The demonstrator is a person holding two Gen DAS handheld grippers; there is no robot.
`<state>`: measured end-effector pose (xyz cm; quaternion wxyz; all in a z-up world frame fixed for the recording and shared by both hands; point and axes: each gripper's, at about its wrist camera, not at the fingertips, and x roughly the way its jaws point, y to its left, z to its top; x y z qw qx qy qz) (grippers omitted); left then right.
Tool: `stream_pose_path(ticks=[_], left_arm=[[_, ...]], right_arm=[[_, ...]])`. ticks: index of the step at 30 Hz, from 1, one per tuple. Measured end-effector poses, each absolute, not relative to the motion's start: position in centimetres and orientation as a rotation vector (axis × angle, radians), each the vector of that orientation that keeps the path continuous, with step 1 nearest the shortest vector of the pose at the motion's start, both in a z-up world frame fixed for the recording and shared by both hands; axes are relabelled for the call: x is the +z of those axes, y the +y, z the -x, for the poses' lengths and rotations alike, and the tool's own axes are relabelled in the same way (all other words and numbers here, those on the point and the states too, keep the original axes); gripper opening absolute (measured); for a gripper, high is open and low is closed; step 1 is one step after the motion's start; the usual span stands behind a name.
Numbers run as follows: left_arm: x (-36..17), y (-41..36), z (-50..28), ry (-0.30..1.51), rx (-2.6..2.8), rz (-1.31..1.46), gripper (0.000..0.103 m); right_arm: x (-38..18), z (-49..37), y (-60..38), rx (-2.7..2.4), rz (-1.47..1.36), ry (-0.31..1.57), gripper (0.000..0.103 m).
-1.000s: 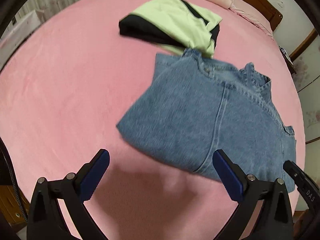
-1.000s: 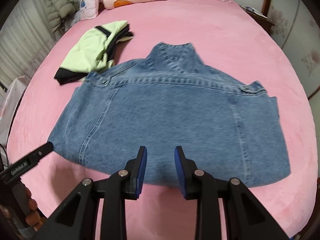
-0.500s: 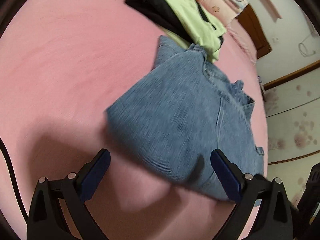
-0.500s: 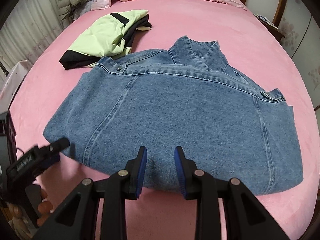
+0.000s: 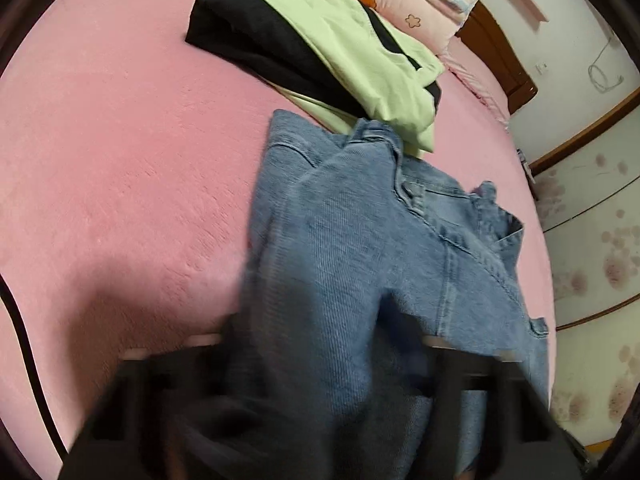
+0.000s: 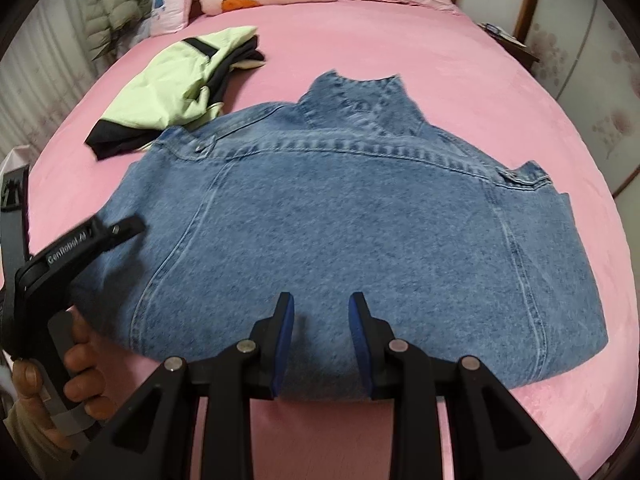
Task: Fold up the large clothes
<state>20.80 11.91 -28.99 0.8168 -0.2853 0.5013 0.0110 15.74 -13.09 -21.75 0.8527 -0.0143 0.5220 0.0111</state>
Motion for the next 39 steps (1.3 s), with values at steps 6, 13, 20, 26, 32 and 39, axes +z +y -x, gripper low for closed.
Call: stream_pose_path(ticks=[6,13,20,26,32,39], left_arm=[[-26.8,12.1,-20.7,1.061,-0.035,0.582,0.015],[-20.5,9.4,-19.9,0.944,-0.138,0.539,0.01],[-13.9,2.0,-19.5,0.816,-0.288,0.448,0.009],[-11.0,-6.8,-19.6,0.777,-0.413,0.386,0.009],[-12.4,-18.0,-20.3,0.823,-0.515,0.314,0.01],[-18.9,-30.4,-19.1,0.915,-0.551,0.174,0.01]], right_arm=[[-21.7,-17.0,-14.7,-0.053,0.039,1.029,0.028],[-24.4,-18.1,-16.5,-0.035,0.045,1.082,0.008],[-27.3,-18.5,-17.1,0.103,0.047,1.102,0.006],[-27.3,-18.9,-20.6,0.259,-0.152,1.108,0.004],[-24.1,-14.6,-30.2,0.216,-0.367,1.042,0.003],[-23.4,-7.8,-42.2,0.033,-0.37,1.052,0.003]])
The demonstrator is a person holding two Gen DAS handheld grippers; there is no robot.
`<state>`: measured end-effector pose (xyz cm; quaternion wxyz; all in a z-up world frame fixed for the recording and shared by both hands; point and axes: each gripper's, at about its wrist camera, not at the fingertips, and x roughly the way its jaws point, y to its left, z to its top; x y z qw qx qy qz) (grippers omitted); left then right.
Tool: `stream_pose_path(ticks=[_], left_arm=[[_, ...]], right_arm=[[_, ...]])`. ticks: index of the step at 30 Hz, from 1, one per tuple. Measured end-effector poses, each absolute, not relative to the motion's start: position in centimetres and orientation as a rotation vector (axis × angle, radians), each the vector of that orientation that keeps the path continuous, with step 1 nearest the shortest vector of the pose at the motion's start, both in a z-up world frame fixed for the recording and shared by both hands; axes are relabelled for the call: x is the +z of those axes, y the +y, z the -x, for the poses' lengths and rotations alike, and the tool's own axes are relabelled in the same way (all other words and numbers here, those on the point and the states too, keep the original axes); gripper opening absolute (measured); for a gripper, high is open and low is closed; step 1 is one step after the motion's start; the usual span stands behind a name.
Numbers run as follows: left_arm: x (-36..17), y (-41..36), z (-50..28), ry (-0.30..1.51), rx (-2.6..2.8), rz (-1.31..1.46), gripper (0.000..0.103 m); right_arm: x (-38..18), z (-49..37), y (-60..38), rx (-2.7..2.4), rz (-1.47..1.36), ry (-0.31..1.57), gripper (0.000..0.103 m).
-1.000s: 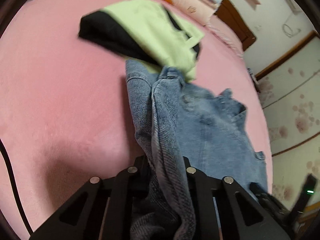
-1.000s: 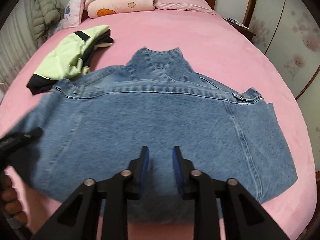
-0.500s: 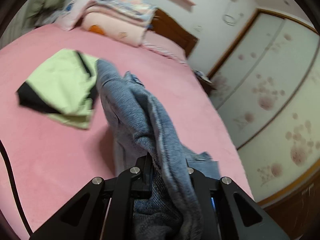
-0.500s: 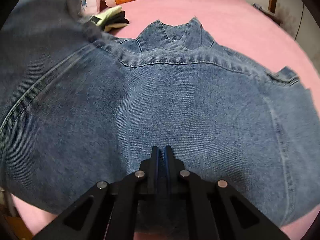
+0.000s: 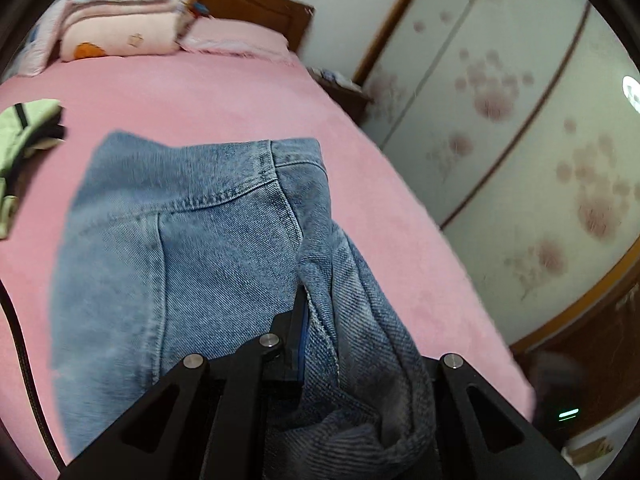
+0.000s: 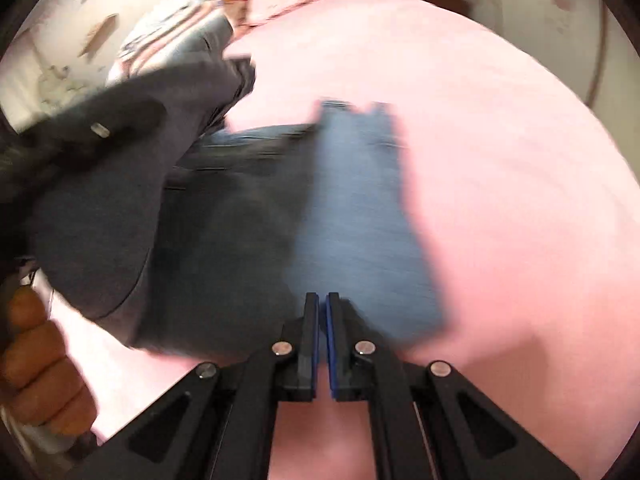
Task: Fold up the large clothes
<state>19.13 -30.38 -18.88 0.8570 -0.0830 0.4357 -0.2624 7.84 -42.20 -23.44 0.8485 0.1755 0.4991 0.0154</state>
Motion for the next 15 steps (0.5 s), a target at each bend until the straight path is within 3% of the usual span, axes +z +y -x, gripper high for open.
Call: stream_pose_path(ticks=[8,11,12,15], left_arm=[[-25.7,-37.7,-16.0,1.025,-0.546,-0.071,0.011],[-25.9,-38.1,-15.7,1.017,-0.556,-0.105,0.012],[-25.8,-38.3,-15.6,1.018,-0.562,-0.111,0.016],[-25.1,-38.6,-15.7,1.054,-0.621,-0.092,0.041]], right_arm=[[-24.0,-5.6,-46.9,-0.033,-0.392,1.062,0.003],[-24.3,-6.4,-47.1,-0.027,-0.4,1.062,0.004],[-24.1,-6.5,-47.0,-0.024,-0.399,1.058,0.004],[-23.4,-6.9,-46.9,-0.021,-0.384,1.044,0.004]])
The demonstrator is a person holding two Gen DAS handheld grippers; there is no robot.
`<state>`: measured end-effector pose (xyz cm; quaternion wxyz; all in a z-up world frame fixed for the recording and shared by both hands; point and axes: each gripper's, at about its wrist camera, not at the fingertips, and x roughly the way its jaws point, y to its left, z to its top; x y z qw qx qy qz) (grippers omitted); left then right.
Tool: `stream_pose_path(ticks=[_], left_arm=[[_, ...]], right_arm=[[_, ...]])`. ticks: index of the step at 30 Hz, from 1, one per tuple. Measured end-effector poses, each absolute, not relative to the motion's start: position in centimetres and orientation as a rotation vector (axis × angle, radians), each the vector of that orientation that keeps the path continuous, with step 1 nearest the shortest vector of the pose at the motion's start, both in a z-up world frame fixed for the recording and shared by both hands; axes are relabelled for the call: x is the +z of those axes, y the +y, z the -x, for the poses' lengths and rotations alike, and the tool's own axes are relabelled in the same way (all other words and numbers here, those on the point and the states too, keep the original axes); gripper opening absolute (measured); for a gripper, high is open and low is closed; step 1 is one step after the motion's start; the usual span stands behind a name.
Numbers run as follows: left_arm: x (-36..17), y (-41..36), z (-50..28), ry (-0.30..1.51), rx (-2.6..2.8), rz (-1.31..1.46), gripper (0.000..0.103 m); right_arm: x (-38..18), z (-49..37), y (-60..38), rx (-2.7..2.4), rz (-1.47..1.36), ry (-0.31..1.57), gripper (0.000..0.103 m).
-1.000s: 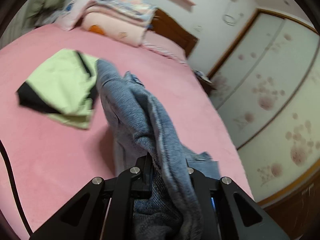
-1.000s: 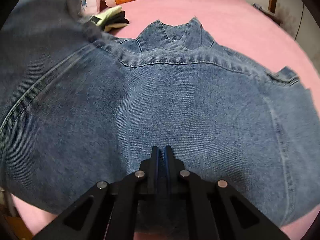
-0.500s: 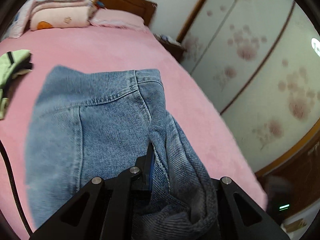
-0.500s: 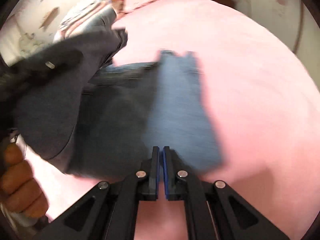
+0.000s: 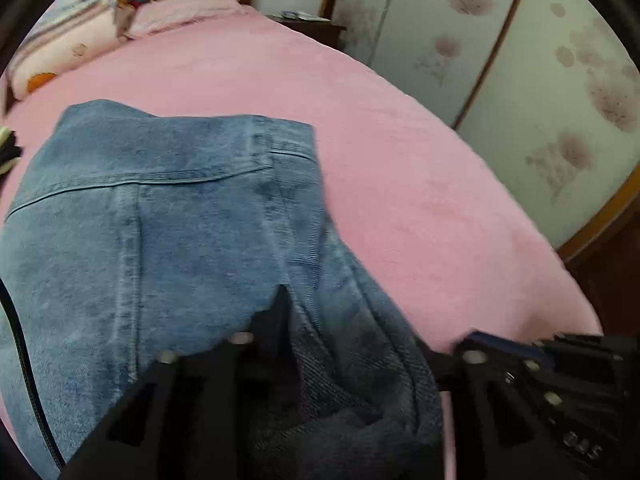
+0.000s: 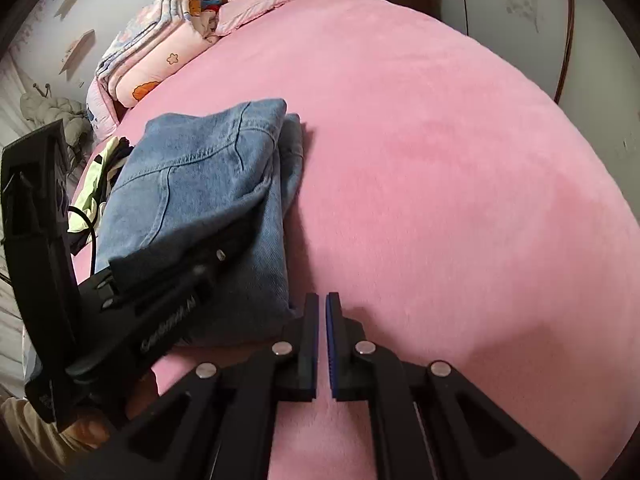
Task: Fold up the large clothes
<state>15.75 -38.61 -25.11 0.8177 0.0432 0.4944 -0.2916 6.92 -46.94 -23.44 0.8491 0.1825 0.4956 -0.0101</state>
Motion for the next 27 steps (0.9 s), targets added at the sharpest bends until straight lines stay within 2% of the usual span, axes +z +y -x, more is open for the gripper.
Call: stream_pose_path(ticks=[1,6,8,9,10,12,14,15,21,27], left_arm=[[-24.6,-38.7,-15.7,1.063,-0.637,-0.078,0.045],[-19.5,-37.7,-14.9,1.059,-0.699,-0.039,0.056],[-16.8,-36.6,-14.5,1.037,-0.698,-0.02,0.064],[-15.4,-35.6,-14.4,1.019,-0.681,-0.01,0.072],[-14.3,-34.3,-14.3,0.999,-0.651,-0.004,0.077],[-13.0,-31.6,-14.2,0.973,-0.579,-0.004,0.081],[-13.2,-28.7,-14.5,0.975,-0.482,-0.021,0.081],[-13.8,-27.0,-14.5,0.991,-0.429,-0.028,0.081],[-19.4,-20.6,-16.6,1.118,-0.234,-0.006,0.081],[-22.6,-20.6,-18.4,1.144,-0.267,0.063,0.081]], right_arm=[[-23.1,-7.5,-47.0,-0.019,-0.383,1.04,0.004],[-21.1,-7.6,-47.8,-0.014,-0.38,1.028,0.004],[-20.1,-7.8,-47.8,-0.008,-0.384,1.028,0.004],[-19.5,-7.8,-47.9,-0.003,-0.391,1.028,0.004],[-19.0,-8.0,-47.7,0.005,-0.405,1.031,0.007],[-18.2,-8.2,-47.3,0.024,-0.429,1.037,0.018],[-17.8,-8.4,-46.4,0.044,-0.424,1.041,0.046],[-17.8,-8.6,-45.9,0.053,-0.415,1.046,0.05],[-20.5,-9.9,-43.7,0.035,-0.389,1.148,0.051],[-22.6,-10.7,-43.5,0.016,-0.407,1.194,0.05]])
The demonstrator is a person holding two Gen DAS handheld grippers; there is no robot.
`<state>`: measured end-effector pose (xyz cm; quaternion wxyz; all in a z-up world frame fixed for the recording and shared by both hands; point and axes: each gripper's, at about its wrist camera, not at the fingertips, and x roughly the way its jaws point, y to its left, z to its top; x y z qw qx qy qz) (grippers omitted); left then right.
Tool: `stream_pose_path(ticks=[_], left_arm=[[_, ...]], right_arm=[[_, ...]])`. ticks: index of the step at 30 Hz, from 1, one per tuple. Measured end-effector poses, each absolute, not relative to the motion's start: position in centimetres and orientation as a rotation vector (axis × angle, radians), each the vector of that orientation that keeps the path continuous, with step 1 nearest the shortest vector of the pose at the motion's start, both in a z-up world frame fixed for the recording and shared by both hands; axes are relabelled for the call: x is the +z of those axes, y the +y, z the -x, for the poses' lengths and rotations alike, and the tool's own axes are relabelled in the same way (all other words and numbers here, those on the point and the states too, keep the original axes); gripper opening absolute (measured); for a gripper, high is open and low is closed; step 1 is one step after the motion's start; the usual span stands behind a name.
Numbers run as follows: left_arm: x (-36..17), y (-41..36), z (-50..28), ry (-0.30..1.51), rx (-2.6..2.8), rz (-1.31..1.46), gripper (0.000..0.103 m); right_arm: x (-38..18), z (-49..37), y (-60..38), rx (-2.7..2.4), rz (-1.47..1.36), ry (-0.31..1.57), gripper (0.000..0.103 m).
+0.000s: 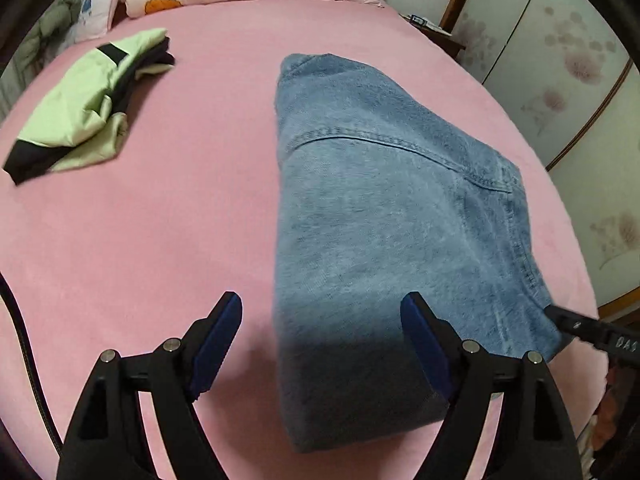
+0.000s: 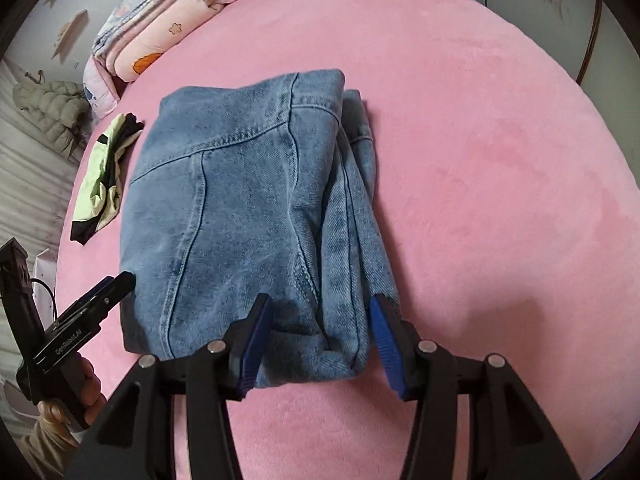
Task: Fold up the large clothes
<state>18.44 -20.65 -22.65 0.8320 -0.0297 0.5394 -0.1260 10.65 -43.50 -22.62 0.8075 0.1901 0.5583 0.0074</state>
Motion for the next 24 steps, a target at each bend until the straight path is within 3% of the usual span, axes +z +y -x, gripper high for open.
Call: stream_pose_path(ticks=[16,18,19,24], left_arm=[[-24.3,-21.4,-20.0,1.201,-0.3,0.089,0.087],[-24.3,-21.4,-20.1,1.207,-0.295,0.087,0.087],[-24.2,-21.4,-20.1,1.211,-0.291,0.086,0.087],[-23.4,-21.7,-20.2,1.227,-0.287,0.085,0.087]], right_arm=[[-22.8,-11.3,-41.5,0.065,-0.32,1.261,0.05],[-22.6,-11.3,-40.7,0.085,-0.242,1.253,0.036],[-22.3,-11.3,-40.4,0.085,-0.203,1.241,0.01],[-20.2,-10.9,-41.2,0.077,-0.173,1.17,0.006]])
